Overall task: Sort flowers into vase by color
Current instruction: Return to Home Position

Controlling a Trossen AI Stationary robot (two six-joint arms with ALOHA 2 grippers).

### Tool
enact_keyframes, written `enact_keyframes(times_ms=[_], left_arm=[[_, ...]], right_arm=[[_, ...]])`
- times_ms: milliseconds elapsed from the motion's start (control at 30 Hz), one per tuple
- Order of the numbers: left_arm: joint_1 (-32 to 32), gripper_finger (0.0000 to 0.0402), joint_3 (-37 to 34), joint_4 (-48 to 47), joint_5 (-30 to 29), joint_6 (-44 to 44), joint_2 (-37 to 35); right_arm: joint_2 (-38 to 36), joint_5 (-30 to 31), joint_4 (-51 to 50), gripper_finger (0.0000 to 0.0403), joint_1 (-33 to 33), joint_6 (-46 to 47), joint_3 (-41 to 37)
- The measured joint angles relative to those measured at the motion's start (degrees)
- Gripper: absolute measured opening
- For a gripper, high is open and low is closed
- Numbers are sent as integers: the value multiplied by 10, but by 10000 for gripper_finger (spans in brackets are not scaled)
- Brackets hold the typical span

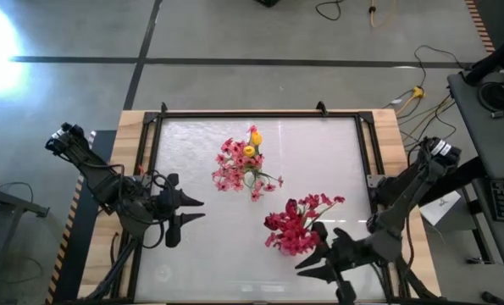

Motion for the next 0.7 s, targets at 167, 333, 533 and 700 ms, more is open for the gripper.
enact_keyframes(times_ms=[167, 333, 533, 700], left_arm=[[0, 122, 0, 1, 0, -6, 0], [0, 122, 0, 1, 0, -7, 0], [0, 122, 0, 17, 18, -11, 0], [0, 122, 0, 55, 26, -12, 0]], right_arm=[[-40, -2, 11, 52, 4, 1, -29], [-87, -34, 15, 52, 5, -23, -29], [-123, -45, 14, 52, 5, -34, -18], [-133, -46, 11, 52, -3, -76, 1]])
